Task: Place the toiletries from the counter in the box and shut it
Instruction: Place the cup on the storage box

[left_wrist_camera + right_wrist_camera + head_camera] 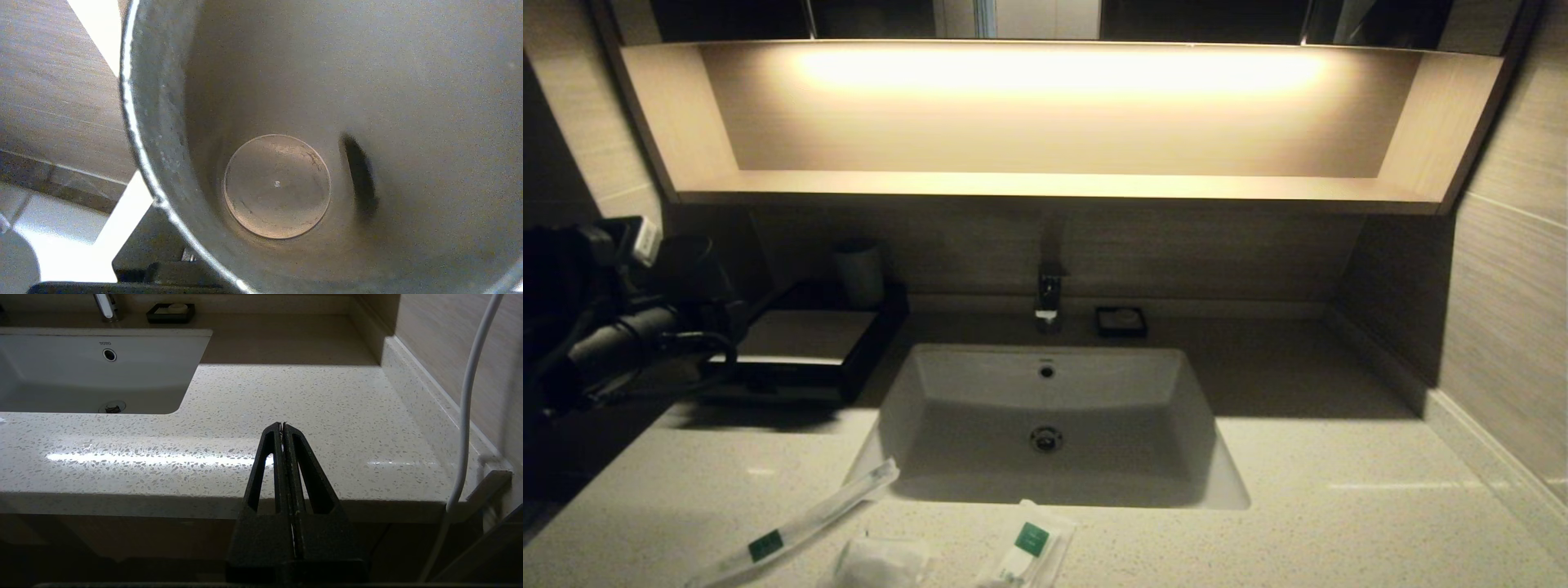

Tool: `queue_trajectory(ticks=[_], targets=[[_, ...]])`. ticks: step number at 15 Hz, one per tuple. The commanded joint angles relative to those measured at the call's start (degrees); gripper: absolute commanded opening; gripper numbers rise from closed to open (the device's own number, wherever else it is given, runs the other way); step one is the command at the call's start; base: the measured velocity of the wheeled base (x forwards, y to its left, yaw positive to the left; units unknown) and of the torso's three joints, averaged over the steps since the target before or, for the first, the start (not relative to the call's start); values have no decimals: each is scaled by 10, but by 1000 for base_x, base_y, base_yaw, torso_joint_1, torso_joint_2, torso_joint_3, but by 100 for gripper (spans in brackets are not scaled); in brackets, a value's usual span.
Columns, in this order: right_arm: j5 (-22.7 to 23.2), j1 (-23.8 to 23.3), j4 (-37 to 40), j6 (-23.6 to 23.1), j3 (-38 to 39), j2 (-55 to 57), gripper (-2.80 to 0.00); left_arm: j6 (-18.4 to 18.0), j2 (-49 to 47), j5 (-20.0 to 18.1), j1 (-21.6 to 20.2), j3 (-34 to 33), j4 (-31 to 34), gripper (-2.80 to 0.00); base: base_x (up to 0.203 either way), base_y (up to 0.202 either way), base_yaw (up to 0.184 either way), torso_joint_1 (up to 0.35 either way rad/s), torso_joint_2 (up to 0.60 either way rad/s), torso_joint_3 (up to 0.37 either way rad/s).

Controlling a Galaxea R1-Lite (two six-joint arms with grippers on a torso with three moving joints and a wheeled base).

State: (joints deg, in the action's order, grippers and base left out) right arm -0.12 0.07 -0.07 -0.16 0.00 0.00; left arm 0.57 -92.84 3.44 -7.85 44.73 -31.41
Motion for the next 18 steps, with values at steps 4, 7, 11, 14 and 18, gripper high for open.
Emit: queue_trajectory(ticks=[4,7,11,14,18], targets=[[0,0,0,0,1,0,-280,-1,-66,-2,6,33,4,-280,0,0,0,0,0,0],[0,0,0,0,1,0,-280,0,-85,0,6,41,3,-280,0,0,0,0,0,0],[0,0,0,0,1,0,-280,-1,-129,2,-11,73,6,-280,0,0,0,0,0,0],[0,0,0,0,1,0,-280,-1,-152,2,-20,95,4,-280,0,0,0,0,0,0],[0,0,0,0,1,0,-280,-3,-167,2,-22,120,6,-280,0,0,0,0,0,0]])
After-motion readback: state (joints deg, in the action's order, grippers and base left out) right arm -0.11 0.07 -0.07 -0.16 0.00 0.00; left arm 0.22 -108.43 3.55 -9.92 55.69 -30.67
